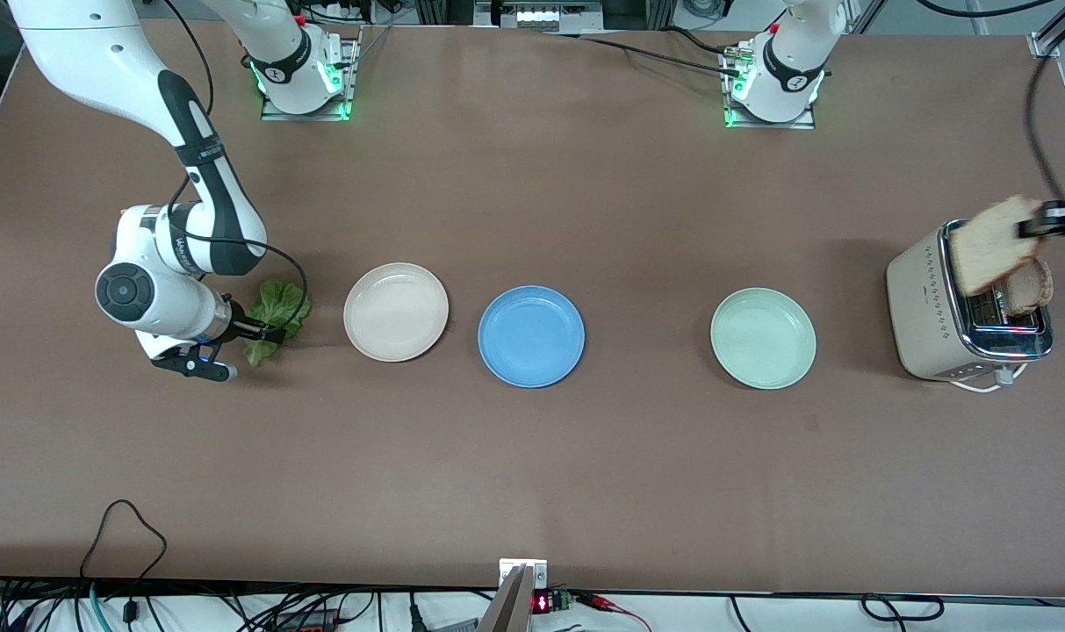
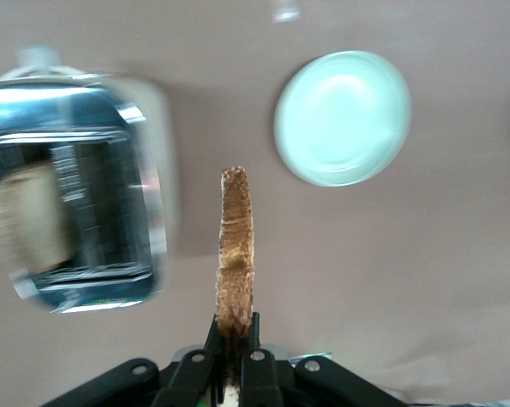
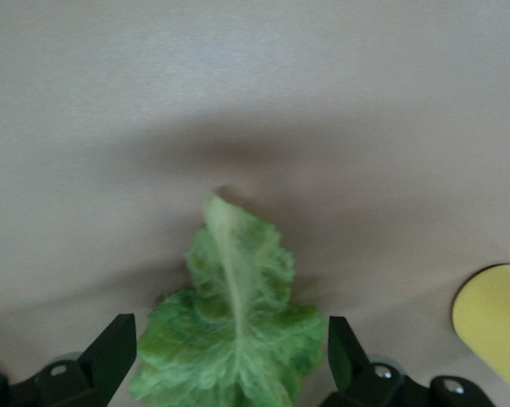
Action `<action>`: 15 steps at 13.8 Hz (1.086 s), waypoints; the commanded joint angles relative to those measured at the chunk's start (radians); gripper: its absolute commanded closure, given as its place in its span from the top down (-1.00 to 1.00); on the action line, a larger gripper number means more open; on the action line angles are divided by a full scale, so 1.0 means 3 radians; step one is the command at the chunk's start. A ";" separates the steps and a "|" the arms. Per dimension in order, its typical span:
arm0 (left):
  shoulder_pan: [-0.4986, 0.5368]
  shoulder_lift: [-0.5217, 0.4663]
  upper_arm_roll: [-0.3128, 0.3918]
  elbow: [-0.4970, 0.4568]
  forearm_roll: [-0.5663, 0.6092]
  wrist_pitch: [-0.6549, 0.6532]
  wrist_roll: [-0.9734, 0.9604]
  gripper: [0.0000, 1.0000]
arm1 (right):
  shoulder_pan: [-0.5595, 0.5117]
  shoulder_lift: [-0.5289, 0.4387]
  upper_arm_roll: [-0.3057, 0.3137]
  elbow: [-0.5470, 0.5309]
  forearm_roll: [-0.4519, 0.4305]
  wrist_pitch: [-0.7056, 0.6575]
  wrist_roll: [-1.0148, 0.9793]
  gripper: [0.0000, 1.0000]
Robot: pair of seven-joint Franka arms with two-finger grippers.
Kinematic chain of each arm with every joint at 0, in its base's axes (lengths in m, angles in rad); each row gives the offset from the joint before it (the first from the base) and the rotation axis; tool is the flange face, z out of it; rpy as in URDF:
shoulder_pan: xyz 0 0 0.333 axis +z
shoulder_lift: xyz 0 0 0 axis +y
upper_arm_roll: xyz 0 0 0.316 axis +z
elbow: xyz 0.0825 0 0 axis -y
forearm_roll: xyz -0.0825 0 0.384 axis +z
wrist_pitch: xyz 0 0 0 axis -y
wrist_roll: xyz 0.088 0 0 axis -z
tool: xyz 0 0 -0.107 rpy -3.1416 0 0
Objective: Make sandwich in blue plate with both arms
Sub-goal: 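Lower bread onto the blue plate with the left gripper while the right gripper lifts lettuce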
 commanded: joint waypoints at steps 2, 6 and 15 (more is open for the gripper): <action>-0.0215 0.0196 -0.0228 -0.0050 -0.0699 0.0141 -0.0520 -0.99 | -0.0080 0.0086 0.0021 -0.0043 -0.0020 0.0182 0.0024 1.00; -0.0869 0.0345 -0.0285 -0.0321 -0.1155 0.0825 -0.1149 -0.99 | -0.0126 0.0179 0.0021 -0.0033 0.0015 0.0234 0.0035 1.00; -0.2056 0.1188 -0.0290 -0.0296 -0.1472 0.2498 -0.1539 -0.99 | -0.0090 0.0230 0.0021 -0.0028 0.0005 0.0244 0.0004 -0.74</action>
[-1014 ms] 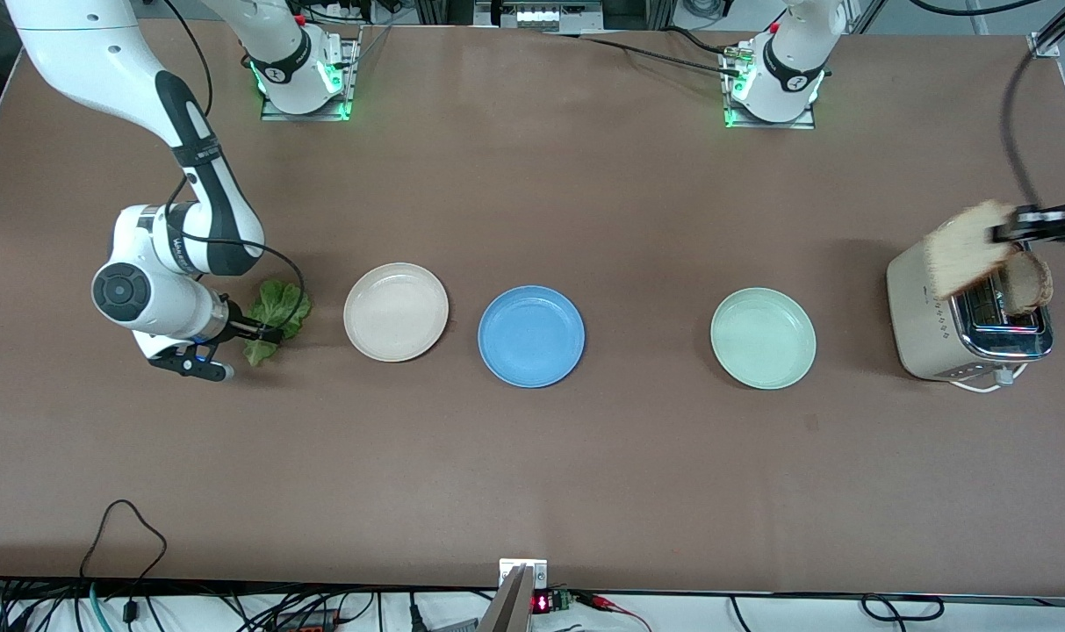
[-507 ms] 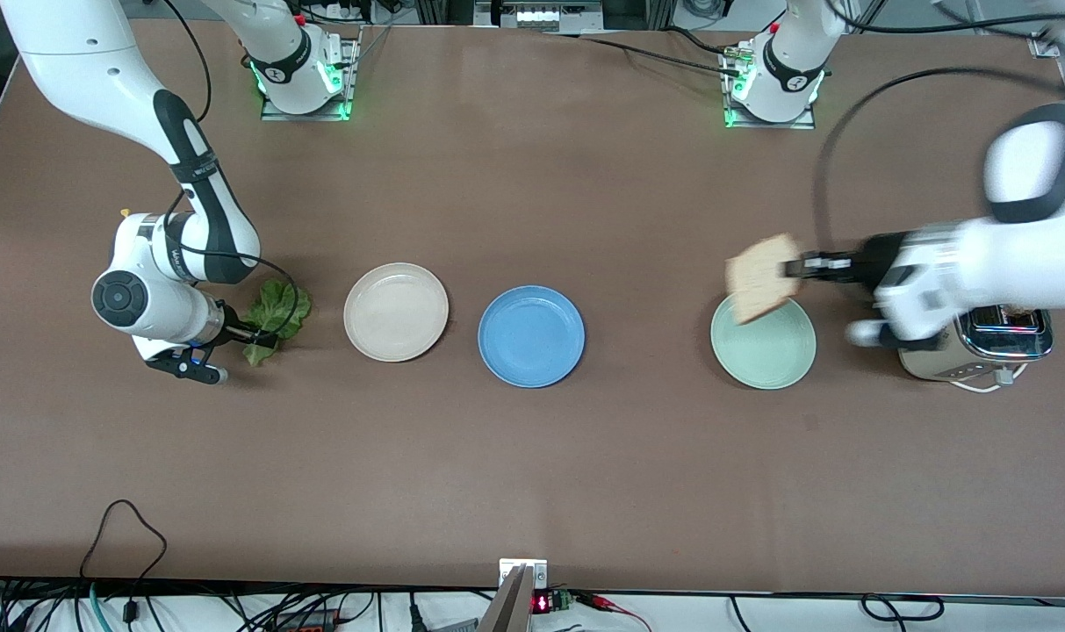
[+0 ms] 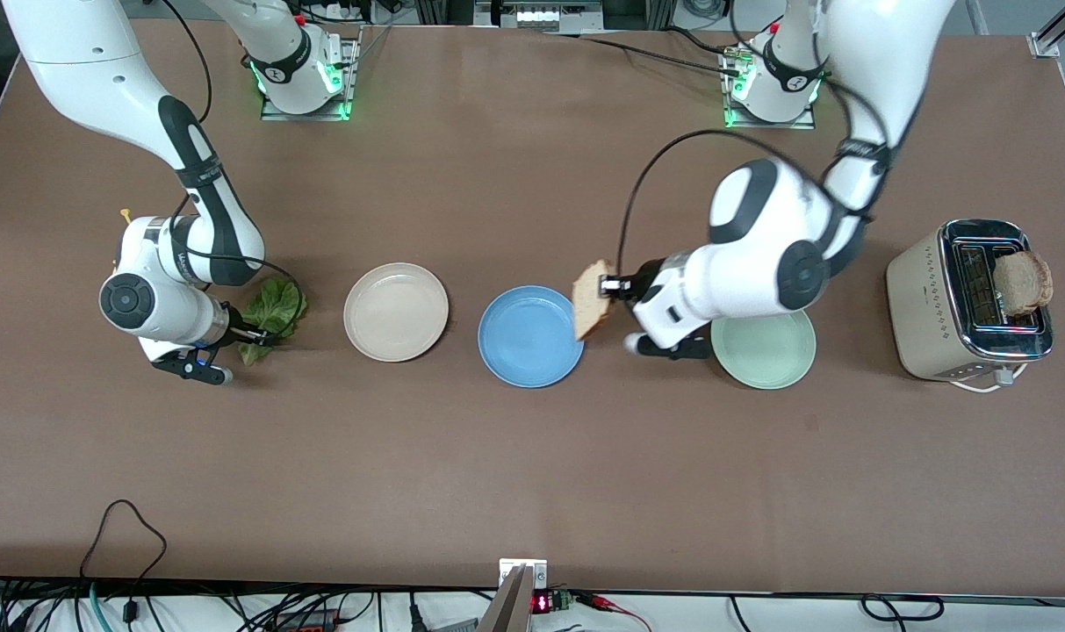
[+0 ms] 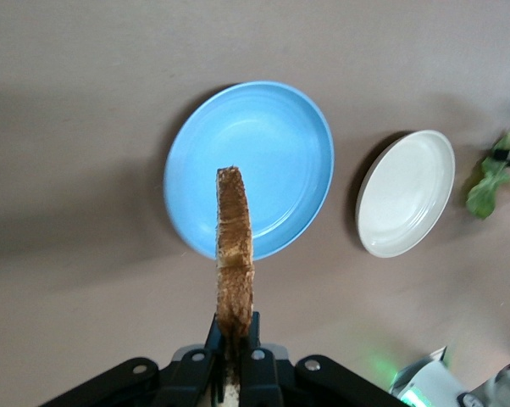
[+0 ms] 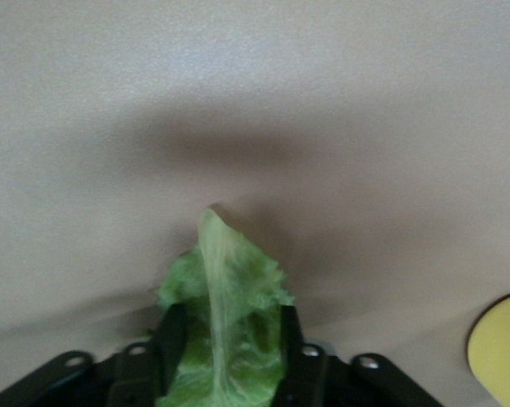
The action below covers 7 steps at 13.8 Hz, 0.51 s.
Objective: Make sandwich in blue plate with both arms
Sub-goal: 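Lower bread onto the blue plate with the left gripper while the right gripper lifts lettuce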
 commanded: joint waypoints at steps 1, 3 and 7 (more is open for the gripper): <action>-0.0167 0.0174 0.0032 0.0102 -0.0136 0.0323 0.0043 -0.99 | 0.0004 0.0001 0.0007 -0.0005 0.0003 0.0001 -0.0015 -0.85; -0.0234 0.0297 0.0032 0.0112 -0.0258 0.0523 0.0043 -0.99 | 0.0004 0.0001 0.0007 -0.0005 -0.0002 -0.0005 -0.0035 -0.89; -0.0438 0.0471 0.0032 0.0117 -0.0458 0.0825 0.0043 -0.99 | 0.0009 -0.0035 0.0012 0.0041 -0.0002 -0.0015 -0.0071 -0.97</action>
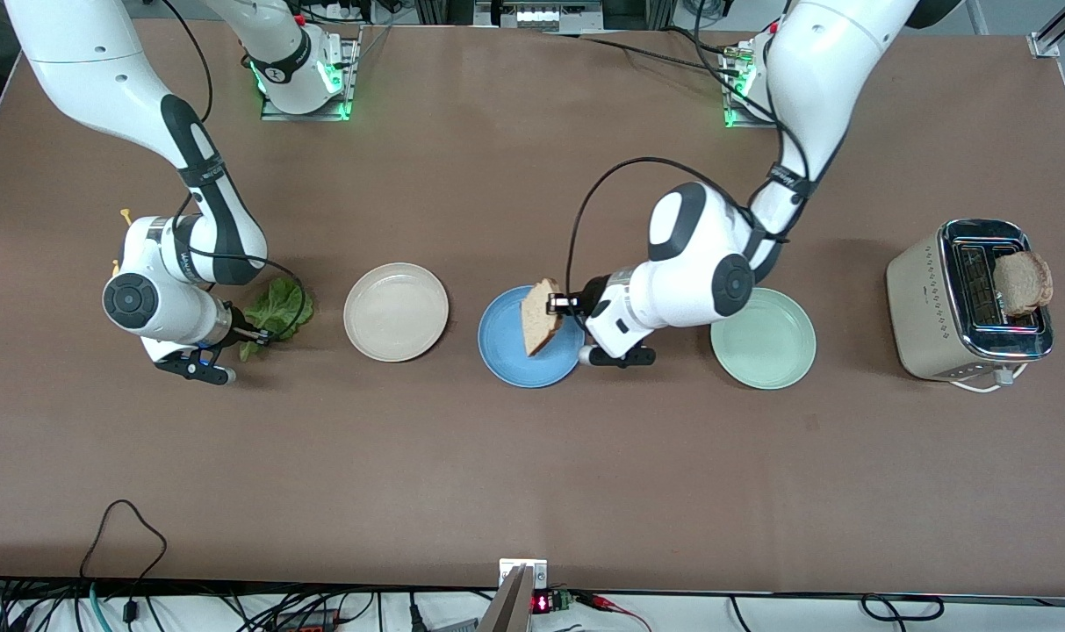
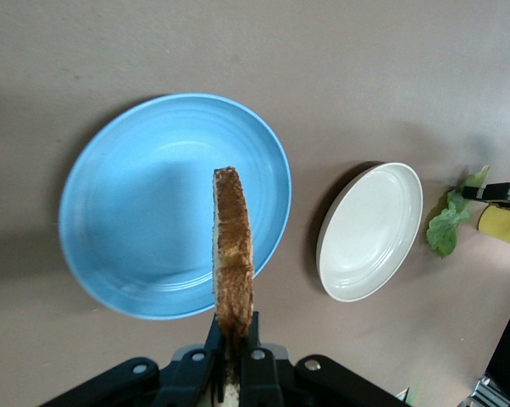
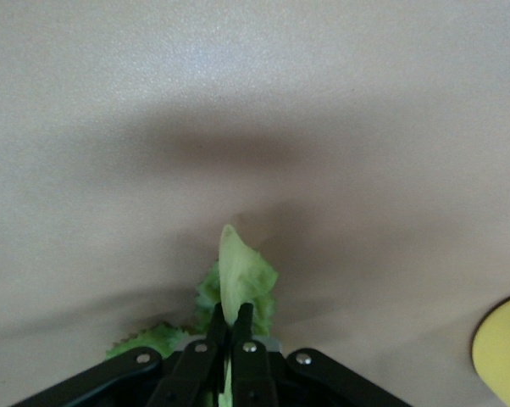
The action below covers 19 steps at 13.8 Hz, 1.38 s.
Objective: Make sandwich in blue plate with both arms
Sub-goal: 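Lower bread onto the blue plate with the left gripper while the right gripper lifts lettuce, then place the lettuce on the bread with the right gripper while the left gripper returns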
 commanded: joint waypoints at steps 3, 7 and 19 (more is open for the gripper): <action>-0.0155 0.0204 0.0032 0.0126 -0.0305 0.0117 0.0044 -0.99 | 0.0001 -0.0096 0.0026 0.0178 -0.0002 -0.0313 -0.0049 -0.97; -0.0140 0.0373 0.0037 0.0229 -0.0362 0.0117 0.0054 -0.92 | 0.0062 -0.0234 0.0037 0.0459 0.0110 -0.0901 0.0003 -0.96; 0.0162 0.0252 0.0068 0.0311 -0.0275 0.0235 0.0269 1.00 | 0.0885 -0.0265 0.0037 0.0950 0.1622 -0.1266 0.1785 -0.95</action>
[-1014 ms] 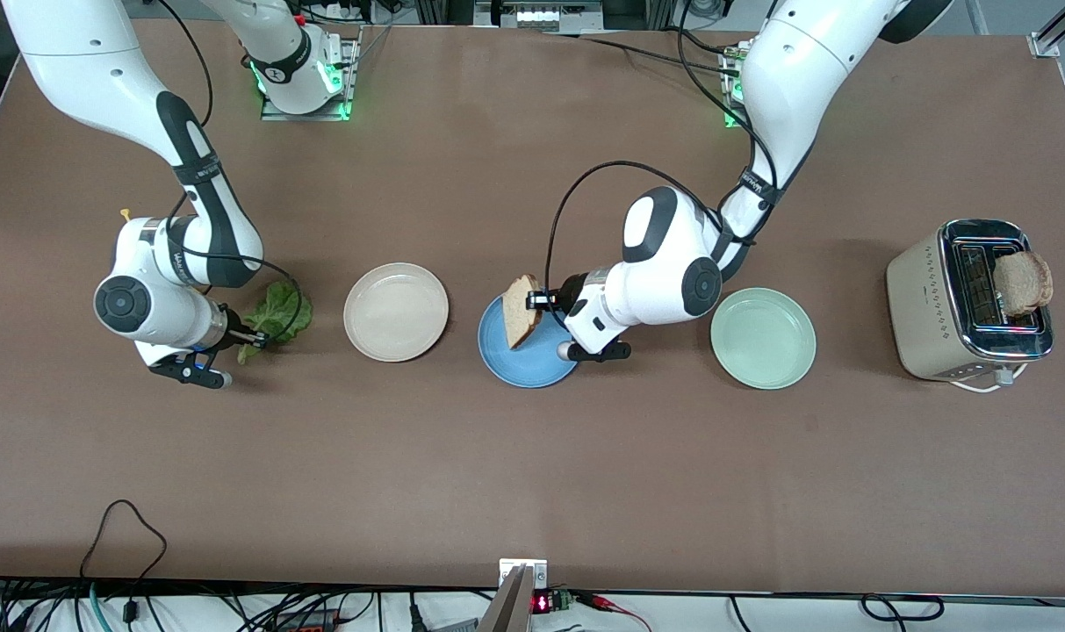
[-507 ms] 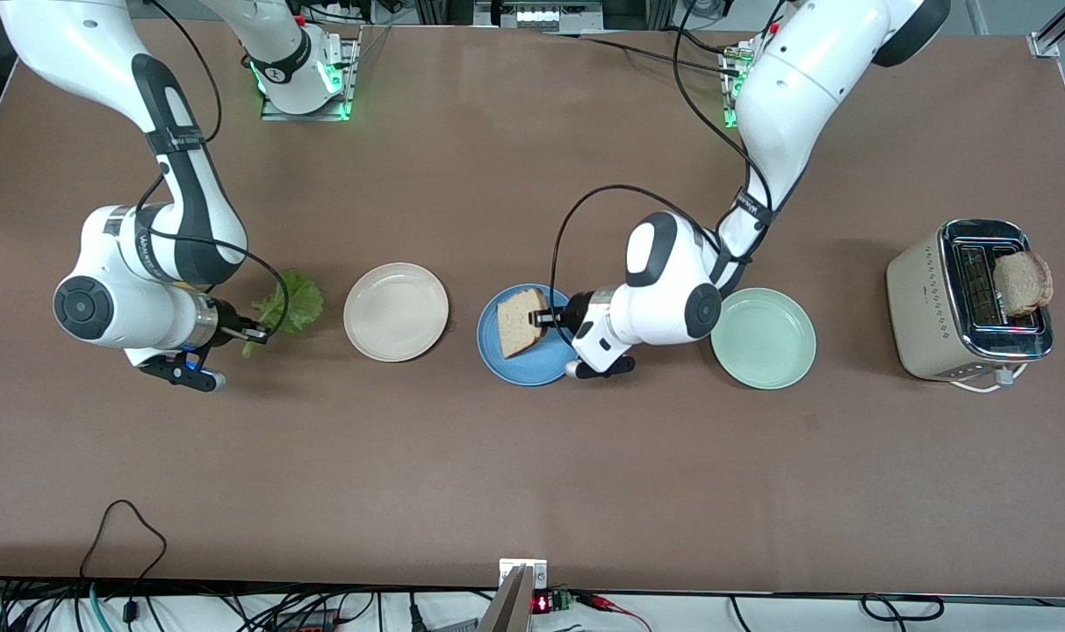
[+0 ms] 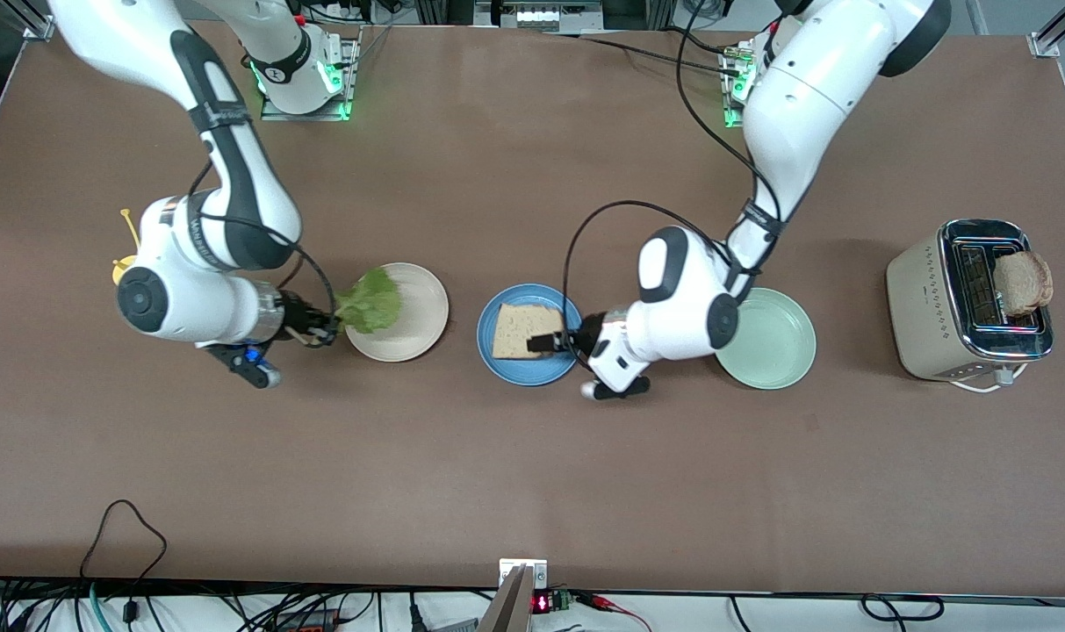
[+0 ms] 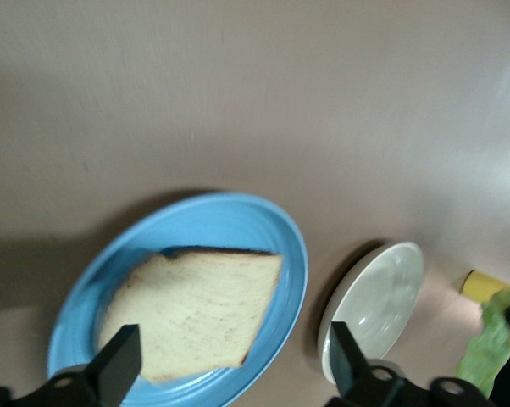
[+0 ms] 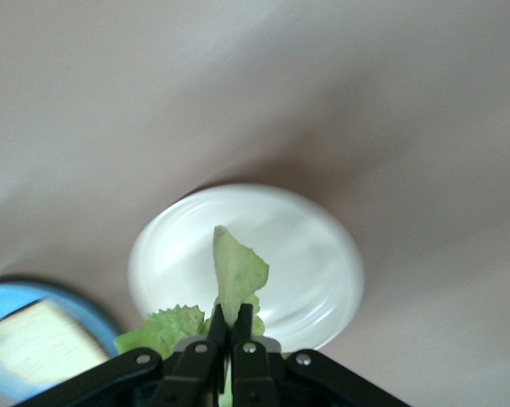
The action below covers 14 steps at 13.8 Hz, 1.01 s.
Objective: Make sandwich in blue plate with both arms
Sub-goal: 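Place the lettuce on the bread with the right gripper while the left gripper returns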
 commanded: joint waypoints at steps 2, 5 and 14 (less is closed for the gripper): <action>0.0102 -0.0499 0.0114 -0.0093 0.0205 -0.0512 0.0061 1.00 | 0.0312 0.0047 -0.0026 0.0162 0.0439 -0.0020 0.0741 -0.95; 0.0219 -0.0832 0.0364 -0.0088 0.0757 -0.1111 0.0061 1.00 | 0.0629 0.0190 -0.0026 0.0173 0.0797 0.0367 0.1242 -0.95; 0.0946 -0.1528 0.0360 0.0070 0.2623 -0.2058 0.0239 1.00 | 0.1065 0.0794 -0.0026 0.0469 0.0864 0.1171 0.1811 0.91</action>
